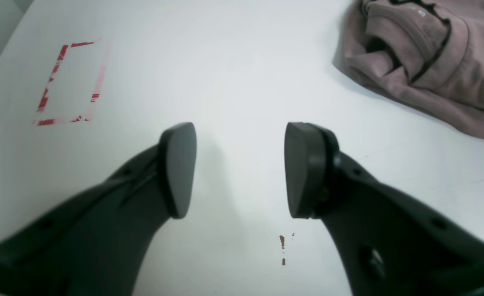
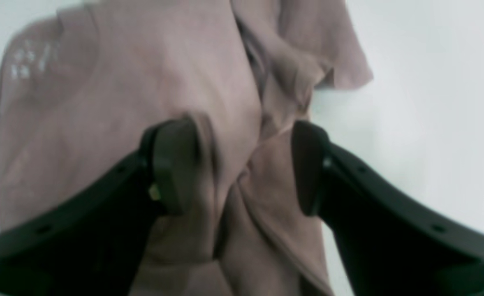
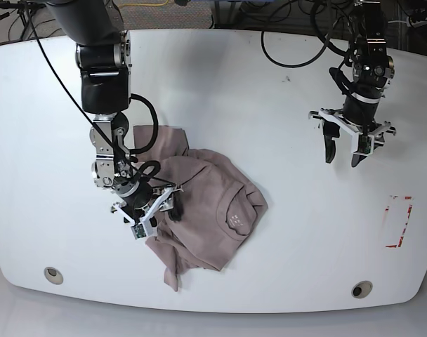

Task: Fold the T-shirt properly
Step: 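Grasp the crumpled shirt fabric with the right gripper, then drag the held fabric outward with the right gripper, spreading the shirt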

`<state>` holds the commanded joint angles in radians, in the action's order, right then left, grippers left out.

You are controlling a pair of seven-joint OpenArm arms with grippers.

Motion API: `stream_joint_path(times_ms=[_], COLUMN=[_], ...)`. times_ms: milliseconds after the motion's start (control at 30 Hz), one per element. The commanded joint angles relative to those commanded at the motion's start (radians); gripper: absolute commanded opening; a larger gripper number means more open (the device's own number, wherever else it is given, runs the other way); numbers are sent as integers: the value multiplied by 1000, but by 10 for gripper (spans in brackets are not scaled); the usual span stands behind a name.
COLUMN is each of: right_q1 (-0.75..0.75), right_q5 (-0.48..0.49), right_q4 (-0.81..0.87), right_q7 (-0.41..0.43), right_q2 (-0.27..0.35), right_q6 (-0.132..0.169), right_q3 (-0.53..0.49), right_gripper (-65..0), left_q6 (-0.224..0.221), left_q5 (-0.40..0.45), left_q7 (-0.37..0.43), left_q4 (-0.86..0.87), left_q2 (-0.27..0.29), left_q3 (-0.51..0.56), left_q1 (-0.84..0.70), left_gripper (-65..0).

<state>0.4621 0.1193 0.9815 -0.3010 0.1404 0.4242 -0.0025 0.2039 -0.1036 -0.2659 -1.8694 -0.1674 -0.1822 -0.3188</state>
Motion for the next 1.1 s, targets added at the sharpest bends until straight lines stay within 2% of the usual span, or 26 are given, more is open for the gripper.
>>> stream_joint_path(times_ms=[100, 233, 300, 500, 567, 967, 1033, 1100], right_q1=[3, 3, -2, -3, -2, 7, 5, -5], right_q5=[1, 3, 10, 12, 13, 25, 48, 55], right_q4=[-9, -15, -19, -9, 0, 178, 302, 343], right_q7=[2, 0, -3, -12, -21, -179, -267, -285], right_q2=[1, 2, 2, 1, -1, -11, -10, -11], right_q6=[-1, -1, 0, -2, -3, 9, 16, 17], right_q3=[0, 0, -1, 1, 0, 6, 6, 7], right_gripper=[-299, -337, -430, -611, -650, -650, -650, -650], left_q6=[1, 3, 0, -1, -3, 0, 0, -1], left_q5=[0, 0, 4, 5, 6, 4, 6, 5], left_q7=[-1, -1, 2, 5, 4, 1, 0, -1], left_q4=[-1, -1, -1, 2, 3, 7, 4, 6], left_q2=[0, 0, -1, -1, -1, 14, 28, 30], left_q3=[1, 7, 11, 15, 19, 17, 20, 21], left_q1=[0, 1, 0, 3, 4, 35, 52, 58], left_gripper=[-333, -333, -331, -333, -334, -334, -336, -336])
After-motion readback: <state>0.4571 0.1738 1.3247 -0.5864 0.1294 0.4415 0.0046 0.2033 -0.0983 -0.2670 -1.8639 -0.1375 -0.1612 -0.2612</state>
